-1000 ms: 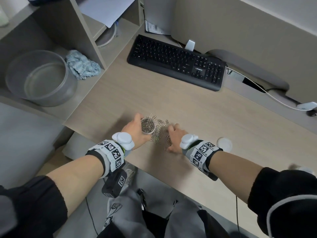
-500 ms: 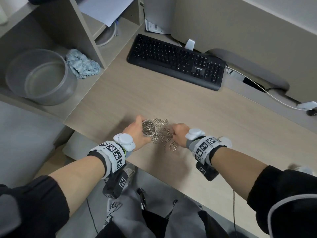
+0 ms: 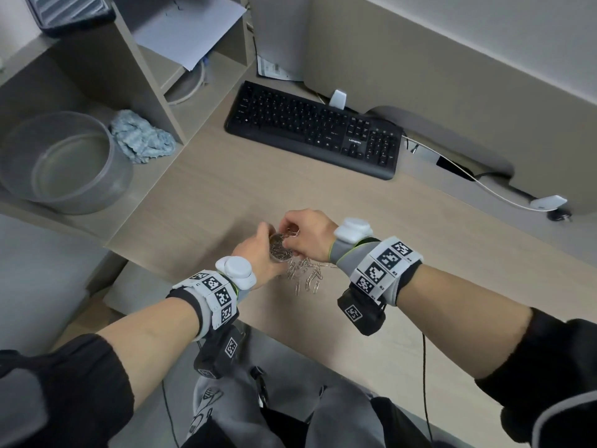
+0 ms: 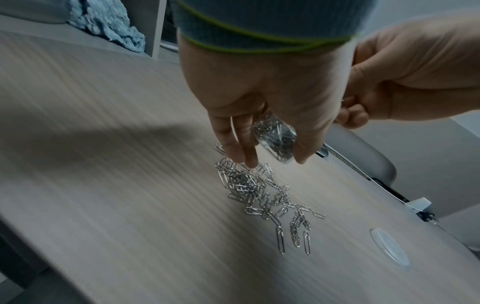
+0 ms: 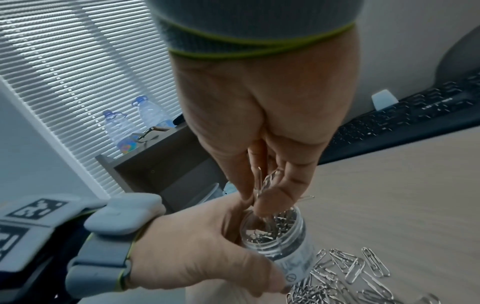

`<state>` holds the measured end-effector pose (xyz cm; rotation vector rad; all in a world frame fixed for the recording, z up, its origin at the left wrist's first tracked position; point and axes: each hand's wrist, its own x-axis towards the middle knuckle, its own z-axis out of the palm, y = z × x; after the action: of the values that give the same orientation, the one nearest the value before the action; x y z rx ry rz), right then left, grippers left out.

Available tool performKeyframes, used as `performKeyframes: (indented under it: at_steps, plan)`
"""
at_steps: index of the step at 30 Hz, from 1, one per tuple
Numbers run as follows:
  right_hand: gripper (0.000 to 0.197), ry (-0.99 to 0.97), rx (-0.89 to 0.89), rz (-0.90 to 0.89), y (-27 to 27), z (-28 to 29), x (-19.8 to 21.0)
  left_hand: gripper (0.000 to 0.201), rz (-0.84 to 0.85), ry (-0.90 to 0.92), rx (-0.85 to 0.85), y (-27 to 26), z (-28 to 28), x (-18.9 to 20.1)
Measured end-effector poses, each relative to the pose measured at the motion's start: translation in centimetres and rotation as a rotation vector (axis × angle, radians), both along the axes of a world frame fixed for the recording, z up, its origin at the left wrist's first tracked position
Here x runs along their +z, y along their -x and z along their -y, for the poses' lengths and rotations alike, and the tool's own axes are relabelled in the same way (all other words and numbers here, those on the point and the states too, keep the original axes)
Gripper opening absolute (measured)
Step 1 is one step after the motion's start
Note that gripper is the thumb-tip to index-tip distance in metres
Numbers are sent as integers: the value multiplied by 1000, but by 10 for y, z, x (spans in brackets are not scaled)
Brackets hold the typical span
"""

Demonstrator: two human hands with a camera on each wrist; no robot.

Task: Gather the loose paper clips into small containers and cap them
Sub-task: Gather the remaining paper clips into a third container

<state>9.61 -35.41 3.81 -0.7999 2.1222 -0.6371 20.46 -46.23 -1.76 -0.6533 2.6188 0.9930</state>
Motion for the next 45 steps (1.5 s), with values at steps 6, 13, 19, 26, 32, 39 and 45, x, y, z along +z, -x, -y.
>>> performKeyframes:
  at_steps: [6,13,19,26,32,39,45]
  plan:
    - [16,61,-28,13,12,-4,1,62,5,14,-2,3,3,1]
    - [31,-42,-221,-39,36,-5,-22,64,8,9,-2,1,7,-4]
    - [13,3,-148,-13,16,3,-33,64,35,15,-23,-1,5,-6]
    - [8,-18,112,-139,4,9,-22,56,51,-17,-2,4,6,-2]
    - [8,60,-9,-42,16,5,-22,66,21,4,6,3,9,-2]
    - [14,54,-139,-32,31,4,-35,66,49,11,29,-3,23,-9]
    - [45,-474,-27,-233,40,-16,-77,65,74,11,76,-19,44,-12]
